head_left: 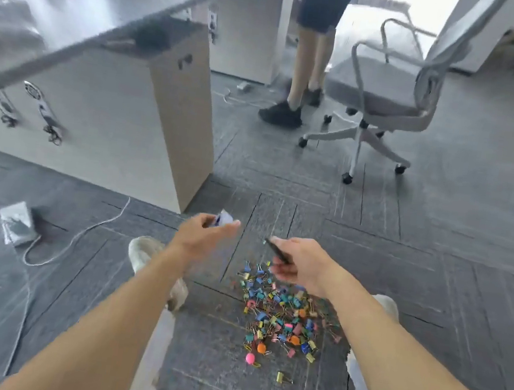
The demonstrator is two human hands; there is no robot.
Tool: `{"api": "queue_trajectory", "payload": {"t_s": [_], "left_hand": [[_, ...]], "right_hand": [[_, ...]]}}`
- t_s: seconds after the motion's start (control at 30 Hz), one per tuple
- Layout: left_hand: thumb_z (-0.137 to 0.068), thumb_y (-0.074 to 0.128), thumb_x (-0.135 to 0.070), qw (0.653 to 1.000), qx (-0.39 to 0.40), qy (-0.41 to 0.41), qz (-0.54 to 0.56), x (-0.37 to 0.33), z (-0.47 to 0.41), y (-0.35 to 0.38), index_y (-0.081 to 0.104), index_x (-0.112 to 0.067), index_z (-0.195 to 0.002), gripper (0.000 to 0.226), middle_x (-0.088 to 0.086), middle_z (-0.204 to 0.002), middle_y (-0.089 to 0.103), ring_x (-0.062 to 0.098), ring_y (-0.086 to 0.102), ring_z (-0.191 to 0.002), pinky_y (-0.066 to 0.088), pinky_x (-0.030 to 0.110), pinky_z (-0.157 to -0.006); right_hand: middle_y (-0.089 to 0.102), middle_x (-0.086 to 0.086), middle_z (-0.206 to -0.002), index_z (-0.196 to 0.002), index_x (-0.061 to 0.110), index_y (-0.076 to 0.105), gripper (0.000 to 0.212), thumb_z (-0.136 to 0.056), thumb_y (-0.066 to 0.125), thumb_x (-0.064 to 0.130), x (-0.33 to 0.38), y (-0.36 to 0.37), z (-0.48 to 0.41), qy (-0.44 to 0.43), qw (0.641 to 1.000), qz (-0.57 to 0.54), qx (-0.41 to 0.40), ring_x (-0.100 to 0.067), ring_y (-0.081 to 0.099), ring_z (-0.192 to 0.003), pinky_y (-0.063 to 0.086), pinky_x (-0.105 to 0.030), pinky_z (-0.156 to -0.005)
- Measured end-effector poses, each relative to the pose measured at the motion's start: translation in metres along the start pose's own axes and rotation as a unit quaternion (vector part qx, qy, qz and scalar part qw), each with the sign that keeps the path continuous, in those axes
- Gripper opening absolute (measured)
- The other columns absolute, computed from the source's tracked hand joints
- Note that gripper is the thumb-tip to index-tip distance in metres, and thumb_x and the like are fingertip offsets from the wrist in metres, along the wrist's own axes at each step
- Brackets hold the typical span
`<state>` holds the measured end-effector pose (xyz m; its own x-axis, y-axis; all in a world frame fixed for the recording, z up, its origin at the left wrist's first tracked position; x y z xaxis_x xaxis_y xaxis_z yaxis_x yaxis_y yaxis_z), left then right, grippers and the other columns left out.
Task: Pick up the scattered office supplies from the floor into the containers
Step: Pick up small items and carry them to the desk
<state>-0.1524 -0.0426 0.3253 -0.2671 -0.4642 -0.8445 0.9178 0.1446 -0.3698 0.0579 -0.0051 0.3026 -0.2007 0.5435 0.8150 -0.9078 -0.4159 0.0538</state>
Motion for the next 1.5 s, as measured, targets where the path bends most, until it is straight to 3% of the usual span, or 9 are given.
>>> {"api": "queue_trajectory", "payload": {"t_s": [0.23,0.33,0.57,0.83,0.93,1.03,1.13,1.27,1.5], "left_hand": [[-0.074,0.075,-0.051,0.970,-0.035,0.061,0.233,-0.072,0.135,-0.063,0.071,-0.015,-0.085,0.038,0.003,-0.082,0.071,0.020,0.061,-0.075,0.043,0.027,-0.062],[-0.086,0.065,-0.045,0.945,-0.048,0.067,0.317,-0.084,0.185,-0.078,0.066,-0.017,-0.094,0.029,0.005,-0.089,0.063,0.015,0.055,-0.073,0.044,0.028,-0.066],[-0.060,0.074,-0.060,0.910,0.008,0.120,0.397,-0.095,0.282,-0.117,0.066,-0.023,-0.086,0.045,0.005,-0.108,0.058,0.023,0.048,-0.101,0.037,0.034,-0.088],[-0.069,0.071,-0.048,0.856,0.000,0.222,0.467,-0.103,0.321,-0.175,0.062,-0.005,-0.118,0.065,0.014,-0.104,0.068,0.025,0.069,-0.089,0.050,0.038,-0.095],[-0.080,0.066,-0.048,0.862,-0.036,0.248,0.441,-0.099,0.323,-0.196,0.059,-0.003,-0.110,0.055,0.011,-0.091,0.061,0.021,0.063,-0.077,0.050,0.033,-0.077],[-0.094,0.053,-0.042,0.881,-0.091,0.253,0.389,-0.090,0.331,-0.216,0.060,-0.004,-0.102,0.040,0.006,-0.080,0.063,0.017,0.061,-0.072,0.047,0.030,-0.071],[-0.084,0.063,-0.049,0.905,-0.135,0.242,0.324,-0.075,0.338,-0.239,0.074,-0.011,-0.093,0.040,0.010,-0.087,0.069,0.024,0.060,-0.081,0.041,0.034,-0.080],[-0.083,0.062,-0.055,0.928,-0.120,0.235,0.263,-0.051,0.343,-0.270,0.075,-0.017,-0.111,0.049,0.015,-0.112,0.070,0.031,0.057,-0.103,0.039,0.041,-0.088],[-0.094,0.035,-0.062,0.950,-0.097,0.179,0.237,-0.028,0.320,-0.337,0.070,-0.014,-0.118,0.064,0.010,-0.124,0.068,0.023,0.064,-0.116,0.041,0.046,-0.106]], "right_hand": [[0.062,-0.007,-0.072,-0.099,0.013,0.050,0.005,-0.102,0.051,0.016,0.084,0.080,0.130,-0.157,0.985,-0.054,0.036,-0.024,0.062,-0.067,0.052,-0.033,-0.065],[0.067,-0.007,-0.081,-0.104,0.010,0.052,0.013,-0.098,0.061,0.018,0.105,0.110,0.184,-0.218,0.976,-0.009,0.027,-0.023,0.064,-0.070,0.053,-0.032,-0.064],[0.072,-0.010,-0.099,-0.106,0.008,0.059,0.032,-0.087,0.075,0.028,0.142,0.160,0.282,-0.364,0.914,0.173,-0.033,-0.015,0.066,-0.063,0.040,-0.015,-0.039],[0.075,-0.002,-0.085,-0.099,0.014,0.067,0.031,-0.081,0.080,0.035,0.162,0.227,0.309,-0.427,0.864,0.262,0.045,-0.016,0.073,-0.068,0.061,-0.035,-0.069],[0.076,-0.001,-0.088,-0.100,0.014,0.068,0.021,-0.088,0.074,0.030,0.164,0.251,0.307,-0.440,0.853,0.271,0.072,-0.018,0.073,-0.068,0.061,-0.036,-0.071],[0.073,0.010,-0.084,-0.096,0.017,0.070,0.016,-0.091,0.070,0.032,0.176,0.267,0.308,-0.509,0.797,0.325,0.030,-0.006,0.070,-0.061,0.053,-0.018,-0.064],[0.068,0.017,-0.094,-0.106,0.025,0.068,0.021,-0.089,0.071,0.037,0.192,0.287,0.308,-0.575,0.734,0.360,0.019,0.006,0.059,-0.061,0.042,-0.010,-0.061],[0.062,0.016,-0.116,-0.126,0.027,0.062,0.044,-0.085,0.077,0.031,0.200,0.337,0.298,-0.587,0.683,0.407,0.152,0.005,0.056,-0.063,0.043,-0.011,-0.058],[0.063,0.018,-0.088,-0.104,0.018,0.067,0.033,-0.077,0.083,0.026,0.215,0.420,0.239,-0.587,0.655,0.420,0.226,-0.004,0.061,-0.064,0.049,-0.017,-0.056]]}}
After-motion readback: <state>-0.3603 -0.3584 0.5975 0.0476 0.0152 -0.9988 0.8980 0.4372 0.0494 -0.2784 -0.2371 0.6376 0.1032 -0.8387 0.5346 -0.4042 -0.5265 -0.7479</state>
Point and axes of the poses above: each hand's wrist, its own z-axis away from the middle knuckle, its own y-axis out of the palm, x = y × z, the point moved 5 cm from there along -z, towards the middle knuckle
